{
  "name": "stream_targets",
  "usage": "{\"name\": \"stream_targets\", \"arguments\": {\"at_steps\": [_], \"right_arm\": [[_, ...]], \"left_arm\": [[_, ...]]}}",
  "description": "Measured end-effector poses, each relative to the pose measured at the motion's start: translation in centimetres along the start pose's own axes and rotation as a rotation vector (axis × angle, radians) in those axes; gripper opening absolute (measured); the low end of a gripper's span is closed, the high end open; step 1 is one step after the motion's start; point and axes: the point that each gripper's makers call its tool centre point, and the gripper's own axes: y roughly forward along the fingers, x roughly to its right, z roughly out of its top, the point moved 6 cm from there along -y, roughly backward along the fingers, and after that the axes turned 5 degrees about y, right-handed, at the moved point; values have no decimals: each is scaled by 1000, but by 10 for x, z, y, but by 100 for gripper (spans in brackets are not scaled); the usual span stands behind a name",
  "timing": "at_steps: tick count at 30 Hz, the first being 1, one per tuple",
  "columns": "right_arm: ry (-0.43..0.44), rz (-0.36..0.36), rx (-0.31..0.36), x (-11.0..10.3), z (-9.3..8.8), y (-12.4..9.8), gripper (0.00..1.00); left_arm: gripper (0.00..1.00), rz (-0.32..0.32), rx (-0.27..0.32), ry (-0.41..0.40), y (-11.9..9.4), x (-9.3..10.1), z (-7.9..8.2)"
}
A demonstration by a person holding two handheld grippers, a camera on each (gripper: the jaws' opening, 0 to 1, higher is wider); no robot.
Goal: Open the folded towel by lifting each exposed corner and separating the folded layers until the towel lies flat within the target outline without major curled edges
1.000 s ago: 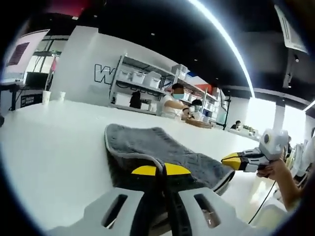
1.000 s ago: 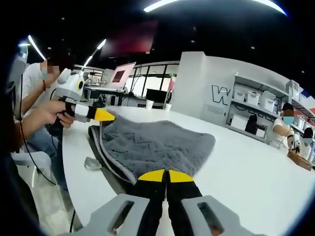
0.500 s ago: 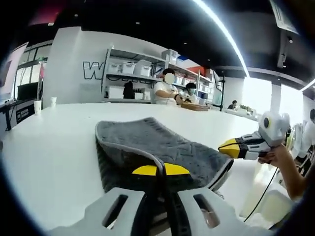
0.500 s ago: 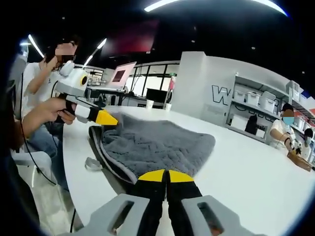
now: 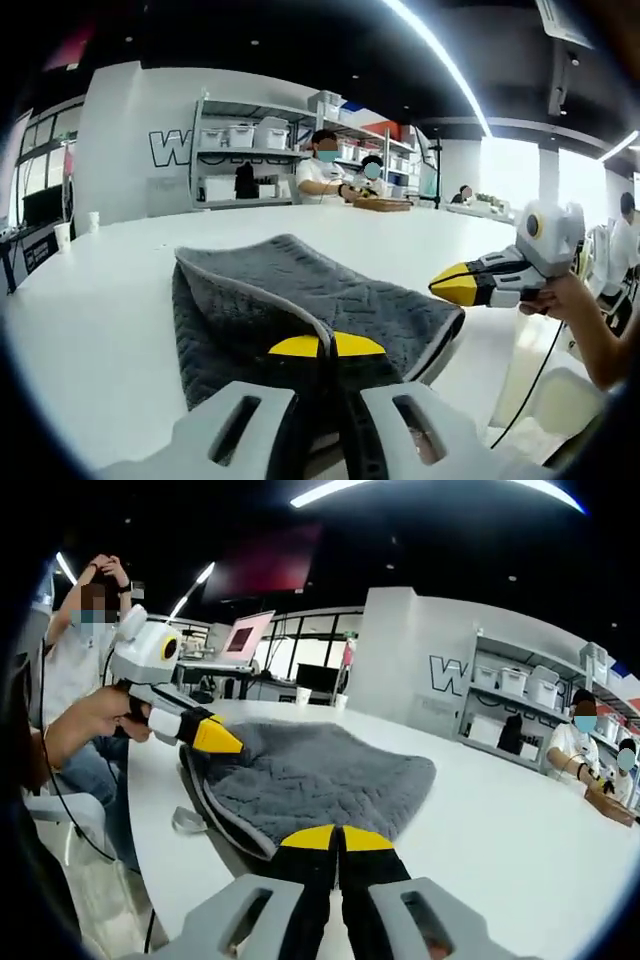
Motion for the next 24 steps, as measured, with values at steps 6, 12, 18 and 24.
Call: {"name": "stream_targets", "arguments": {"at_steps": [6, 12, 18, 24], "right_arm": [[-6, 5, 9, 9, 5, 7, 0], [-10, 18, 22, 13, 11, 13, 0], [-6, 45, 25, 19, 18, 25, 0], [-34, 80, 41, 19, 29, 33, 0]], "left_arm": [[1, 1, -19, 73, 2, 5, 0], [1, -12, -39, 119, 7, 11, -2], [1, -42, -61, 153, 12, 18, -6], [1, -40, -77, 195, 11, 19, -7]]}}
